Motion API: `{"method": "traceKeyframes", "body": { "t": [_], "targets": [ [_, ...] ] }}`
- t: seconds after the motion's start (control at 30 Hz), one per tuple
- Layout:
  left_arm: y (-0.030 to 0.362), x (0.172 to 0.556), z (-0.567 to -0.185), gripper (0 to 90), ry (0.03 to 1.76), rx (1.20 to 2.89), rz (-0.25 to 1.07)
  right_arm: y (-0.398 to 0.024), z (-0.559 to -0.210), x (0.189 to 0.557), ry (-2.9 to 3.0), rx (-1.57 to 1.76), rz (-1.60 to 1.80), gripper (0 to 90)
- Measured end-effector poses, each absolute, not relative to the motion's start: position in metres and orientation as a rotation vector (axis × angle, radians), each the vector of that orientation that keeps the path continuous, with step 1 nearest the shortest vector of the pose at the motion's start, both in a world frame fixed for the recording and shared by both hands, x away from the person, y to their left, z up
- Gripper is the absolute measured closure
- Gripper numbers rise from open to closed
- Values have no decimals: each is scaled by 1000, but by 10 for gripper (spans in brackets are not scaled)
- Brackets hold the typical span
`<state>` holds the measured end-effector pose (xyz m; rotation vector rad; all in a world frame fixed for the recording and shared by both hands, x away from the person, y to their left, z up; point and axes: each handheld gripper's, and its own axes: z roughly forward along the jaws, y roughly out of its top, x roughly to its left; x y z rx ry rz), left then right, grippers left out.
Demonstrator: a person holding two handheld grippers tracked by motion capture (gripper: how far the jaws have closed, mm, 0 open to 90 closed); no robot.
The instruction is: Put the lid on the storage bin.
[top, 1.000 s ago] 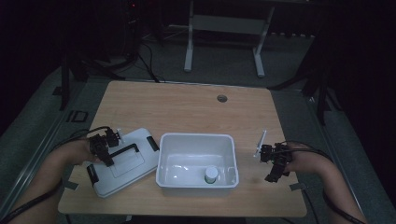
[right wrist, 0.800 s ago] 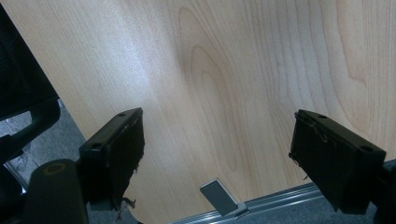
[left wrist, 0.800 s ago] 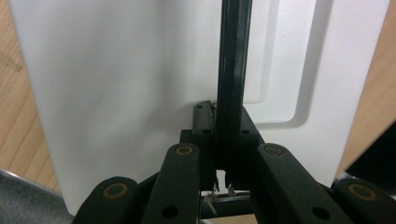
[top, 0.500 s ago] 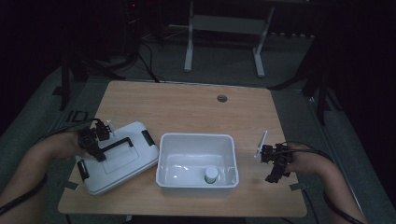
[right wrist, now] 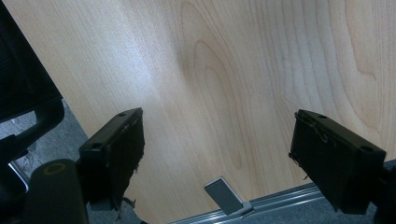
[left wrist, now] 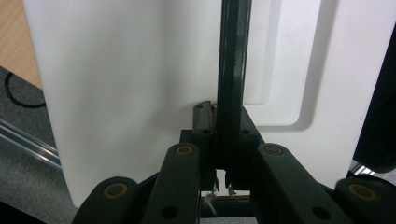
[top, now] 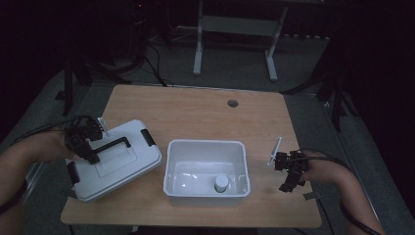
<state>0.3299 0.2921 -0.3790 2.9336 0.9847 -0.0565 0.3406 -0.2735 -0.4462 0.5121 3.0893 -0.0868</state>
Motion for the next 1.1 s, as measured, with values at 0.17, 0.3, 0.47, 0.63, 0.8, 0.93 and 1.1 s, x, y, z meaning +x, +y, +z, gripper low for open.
{"method": "traceKeyframes", "body": {
  "t": [0.17, 0.3, 0.47, 0.63, 0.8, 0.93, 1.1],
  "targets": [
    [286, 327, -364, 839, 928, 2941, -36, -273, -445, 341, 3086, 505, -80, 172],
    [275, 326, -356, 839, 874, 2937, -29, -272, -445, 341, 3087, 507, -82, 172],
    [261, 327, -348, 839, 827, 2950, -26, -271, -445, 341, 3091, 508, -82, 172],
    [247, 328, -341, 838, 775, 2955, 2, -272, -446, 341, 3091, 510, -84, 172],
    [229, 330, -341, 838, 711, 2969, 3, -271, -447, 341, 3094, 508, -85, 172],
    [217, 332, -338, 838, 662, 2972, -5, -270, -447, 341, 3093, 503, -87, 172],
    [199, 334, -336, 839, 601, 2986, -8, -270, -447, 341, 3091, 501, -87, 172]
  ]
}}
